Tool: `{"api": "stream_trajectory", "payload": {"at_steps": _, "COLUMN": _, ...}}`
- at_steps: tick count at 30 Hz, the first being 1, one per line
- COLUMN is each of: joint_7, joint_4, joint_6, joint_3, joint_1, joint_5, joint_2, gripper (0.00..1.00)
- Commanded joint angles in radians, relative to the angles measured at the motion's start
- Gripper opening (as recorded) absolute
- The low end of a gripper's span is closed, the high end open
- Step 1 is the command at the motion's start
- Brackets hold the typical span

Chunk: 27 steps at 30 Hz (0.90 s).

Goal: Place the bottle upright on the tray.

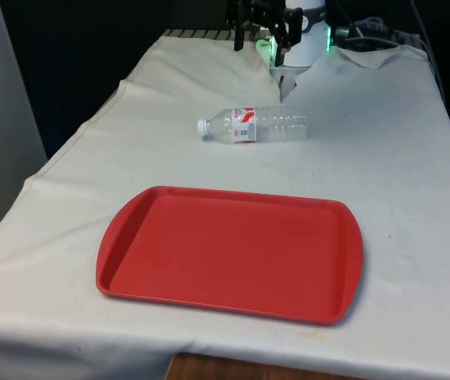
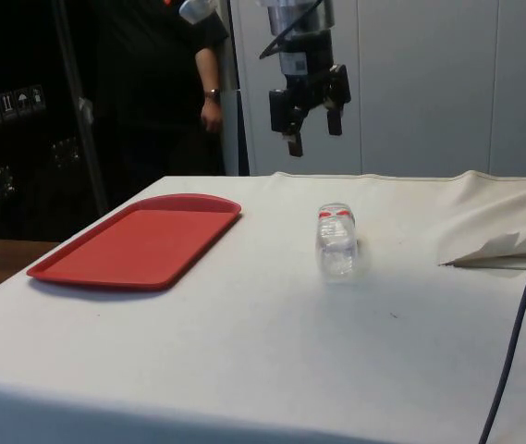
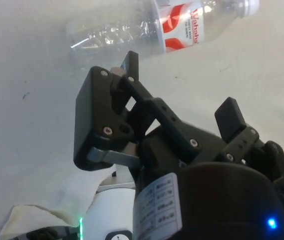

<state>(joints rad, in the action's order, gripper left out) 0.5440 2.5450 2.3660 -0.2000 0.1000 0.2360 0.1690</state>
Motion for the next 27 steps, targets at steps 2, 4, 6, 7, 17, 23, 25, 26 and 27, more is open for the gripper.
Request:
{"api": "stream_trajectory", "payload": {"at_steps": 2, "joint_7": 0.004, "joint_4": 0.002, "joint_6": 0.010, "joint_3": -0.006, "joint_1": -0.005, "joint_5": 0.005, "joint_2": 0.003, "gripper": 1.00}}
{"api": "stream_trajectory", "payload": {"at_steps": 4, "joint_7": 0.008, "joint_4": -0.003, "joint_6": 0.009, "joint_3": -0.013, "joint_1": -0.005, "joint_5": 0.003, "joint_2": 0.001, "gripper": 1.00}}
{"api": "stream_trajectory", "payload": {"at_steps": 6, "joint_7": 0.011, "joint_4": -0.006, "joint_6": 0.009, "joint_3": -0.017, "joint_1": -0.004, "joint_5": 0.001, "joint_2": -0.001, "gripper": 1.00}}
{"api": "stream_trajectory", "payload": {"at_steps": 7, "joint_7": 0.004, "joint_4": -0.005, "joint_6": 0.001, "joint_3": -0.016, "joint_1": -0.002, "joint_5": 0.000, "joint_2": 0.000, "gripper": 1.00}}
{"api": "stream_trajectory", "payload": {"at_steps": 17, "joint_7": 0.017, "joint_4": -0.003, "joint_6": 0.026, "joint_3": -0.028, "joint_1": -0.003, "joint_5": -0.020, "joint_2": -0.005, "gripper": 1.00}}
{"api": "stream_trajectory", "payload": {"at_steps": 23, "joint_7": 0.021, "joint_4": 0.015, "joint_6": 0.091, "joint_3": -0.033, "joint_1": -0.002, "joint_5": -0.064, "joint_2": -0.018, "gripper": 1.00}}
{"api": "stream_trajectory", "payload": {"at_steps": 25, "joint_7": 0.023, "joint_4": 0.019, "joint_6": 0.101, "joint_3": -0.033, "joint_1": -0.003, "joint_5": -0.069, "joint_2": -0.020, "gripper": 1.00}}
{"api": "stream_trajectory", "payload": {"at_steps": 26, "joint_7": 0.020, "joint_4": 0.013, "joint_6": 0.086, "joint_3": -0.032, "joint_1": -0.003, "joint_5": -0.063, "joint_2": -0.022, "gripper": 1.00}}
{"api": "stream_trajectory", "payload": {"at_steps": 27, "joint_7": 0.025, "joint_4": 0.021, "joint_6": 0.106, "joint_3": -0.034, "joint_1": -0.003, "joint_5": -0.072, "joint_2": -0.021, "gripper": 1.00}}
